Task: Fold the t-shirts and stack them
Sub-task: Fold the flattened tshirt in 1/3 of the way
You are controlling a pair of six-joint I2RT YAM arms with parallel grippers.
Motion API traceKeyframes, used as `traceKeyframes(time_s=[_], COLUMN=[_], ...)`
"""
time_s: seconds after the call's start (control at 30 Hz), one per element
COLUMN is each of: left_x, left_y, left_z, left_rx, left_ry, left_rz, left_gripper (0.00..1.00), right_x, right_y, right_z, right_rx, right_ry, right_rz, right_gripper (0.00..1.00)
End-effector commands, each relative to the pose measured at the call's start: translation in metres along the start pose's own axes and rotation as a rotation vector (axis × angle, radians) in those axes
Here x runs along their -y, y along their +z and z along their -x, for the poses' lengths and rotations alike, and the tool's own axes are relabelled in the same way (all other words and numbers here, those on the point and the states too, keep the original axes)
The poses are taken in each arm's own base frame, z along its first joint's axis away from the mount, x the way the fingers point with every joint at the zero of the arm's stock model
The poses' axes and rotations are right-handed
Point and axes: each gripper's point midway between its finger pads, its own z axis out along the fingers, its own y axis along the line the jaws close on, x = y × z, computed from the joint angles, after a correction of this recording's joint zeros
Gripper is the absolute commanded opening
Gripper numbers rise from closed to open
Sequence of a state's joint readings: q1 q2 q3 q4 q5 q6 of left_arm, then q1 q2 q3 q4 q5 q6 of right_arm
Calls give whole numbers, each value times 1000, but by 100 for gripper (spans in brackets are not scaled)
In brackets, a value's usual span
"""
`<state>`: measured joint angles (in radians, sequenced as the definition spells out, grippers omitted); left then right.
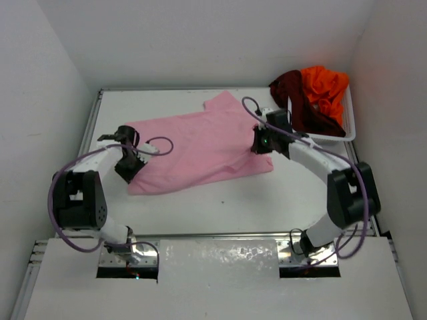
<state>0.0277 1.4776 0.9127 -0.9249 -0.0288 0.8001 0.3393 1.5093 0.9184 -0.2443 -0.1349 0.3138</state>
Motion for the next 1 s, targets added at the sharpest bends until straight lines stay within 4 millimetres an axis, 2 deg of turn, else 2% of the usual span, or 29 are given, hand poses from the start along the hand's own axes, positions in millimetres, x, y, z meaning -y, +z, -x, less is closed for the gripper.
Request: traceKeyframes(time_s=[0.0, 0.07, 0.17, 0.2, 0.33, 0.47, 0.53, 0.67, 0.73, 0.77, 0.8, 0.83, 0.87, 0.93, 0.97], left_x=[-33, -39, -45, -48, -59, -73, -76, -78, -78, -76, -76, -74, -76, -78, -83], left_y=[-11, -7, 3, 6, 18, 16, 18, 22, 25, 27, 28, 29, 29, 28, 26], left_z=[39, 42, 44, 44, 43, 44, 44, 39, 39, 39, 40, 41, 41, 43, 42], left_rx=[114, 110, 95, 89, 61, 52, 40, 26, 24, 26, 24, 24, 25, 29, 27], left_ry=[-102, -107, -120, -130, -187, -234, -248, -287, -290, -289, -285, -283, -288, -294, -309], left_rz=[76, 84, 95, 104, 116, 144, 152, 162, 157, 149, 142, 134, 135, 138, 153], left_gripper=[0, 0, 0, 0, 0, 0, 0, 0, 0, 0, 1, 8, 24, 28, 35], right_x=[2, 5, 12, 17, 23, 27, 29, 46, 49, 44, 42, 41, 40, 43, 47], right_y=[24, 39, 50, 58, 69, 75, 79, 84, 90, 93, 95, 99, 101, 101, 103], right_z=[65, 77, 86, 81, 84, 89, 87, 81, 79, 79, 82, 82, 82, 90, 91], right_rx=[105, 94, 90, 71, 68, 71, 61, 49, 44, 40, 48, 47, 44, 53, 46], right_ry=[-25, -26, -22, -17, -12, -10, -9, 22, 29, 28, 26, 28, 29, 21, 14], right_rz=[5, -3, -40, -54, -73, -96, -106, -156, -157, -130, -116, -107, -98, -120, -138], right_gripper=[0, 0, 0, 0, 0, 0, 0, 0, 0, 0, 0, 0, 2, 14, 35])
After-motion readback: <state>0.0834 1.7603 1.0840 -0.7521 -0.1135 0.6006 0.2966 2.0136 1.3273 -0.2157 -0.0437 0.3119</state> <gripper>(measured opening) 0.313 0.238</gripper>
